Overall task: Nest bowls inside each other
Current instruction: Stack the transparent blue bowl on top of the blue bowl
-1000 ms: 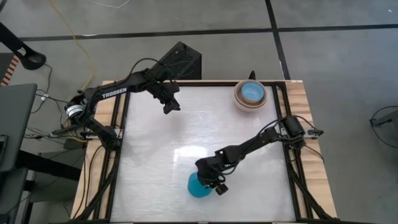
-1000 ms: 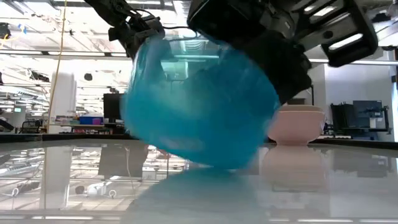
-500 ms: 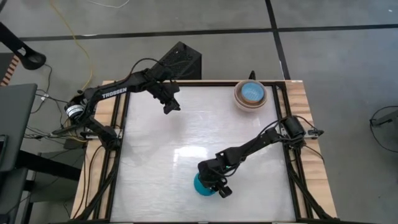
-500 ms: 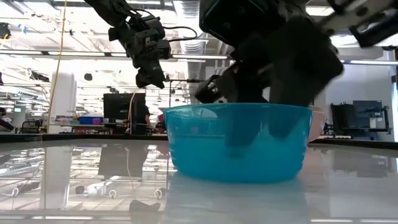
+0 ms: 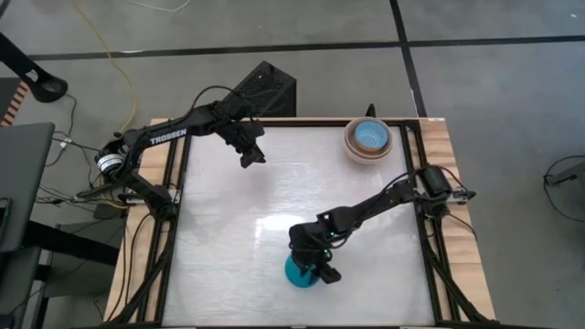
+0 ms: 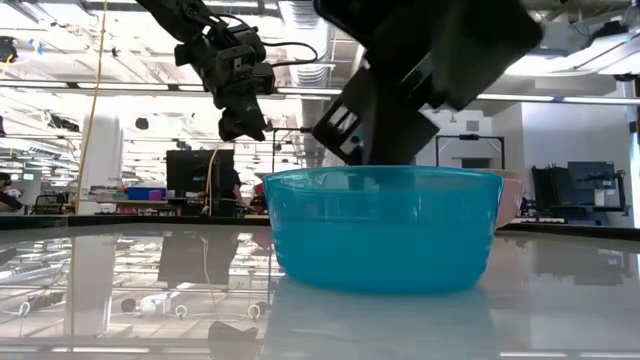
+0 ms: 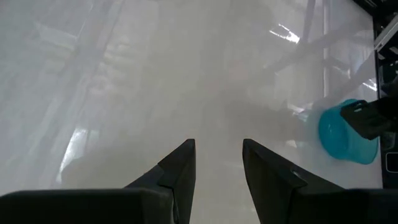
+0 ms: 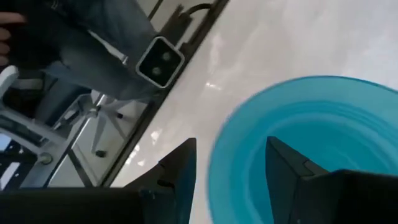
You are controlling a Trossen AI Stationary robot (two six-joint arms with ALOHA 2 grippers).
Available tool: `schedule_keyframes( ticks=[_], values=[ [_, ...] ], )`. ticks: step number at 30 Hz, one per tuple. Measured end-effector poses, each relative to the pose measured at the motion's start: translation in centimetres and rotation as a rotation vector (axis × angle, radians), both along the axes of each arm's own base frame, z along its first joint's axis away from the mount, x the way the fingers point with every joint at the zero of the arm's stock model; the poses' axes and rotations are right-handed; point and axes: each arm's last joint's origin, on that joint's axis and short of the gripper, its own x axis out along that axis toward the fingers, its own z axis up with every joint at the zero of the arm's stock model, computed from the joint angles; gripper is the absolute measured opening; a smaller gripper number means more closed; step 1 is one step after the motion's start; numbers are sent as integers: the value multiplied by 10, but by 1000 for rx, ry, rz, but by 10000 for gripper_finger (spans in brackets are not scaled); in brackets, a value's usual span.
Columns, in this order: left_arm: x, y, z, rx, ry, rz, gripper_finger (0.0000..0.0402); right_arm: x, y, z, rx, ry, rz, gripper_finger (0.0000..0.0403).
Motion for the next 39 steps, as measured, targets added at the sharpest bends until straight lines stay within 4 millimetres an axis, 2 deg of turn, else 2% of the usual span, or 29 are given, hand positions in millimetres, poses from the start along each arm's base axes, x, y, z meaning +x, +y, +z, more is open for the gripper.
schedule_keyframes(
  ticks=[7, 11, 15, 25, 32, 36, 39],
  values=[
    [0, 0, 0, 13, 3, -3, 121, -7, 18, 6, 7, -6, 28, 159],
    [0, 0, 0, 22, 7, 0, 121, -11, 23, 2, -85, -7, -18, 159],
    [0, 1, 0, 25, 9, 3, 121, -13, 24, -1, -183, -14, -75, 159],
    [0, 1, 0, 27, 11, 6, 121, -18, 34, -12, -192, 46, -36, 159],
    [0, 1, 0, 32, 16, 14, 121, -18, 31, -13, -233, 59, -101, 157],
    [0, 1, 0, 32, 17, 18, 121, -17, 29, -24, -306, 96, -144, 126],
    [0, 1, 0, 33, 18, 20, 121, -17, 27, -32, -323, 128, -143, 58]
  ],
)
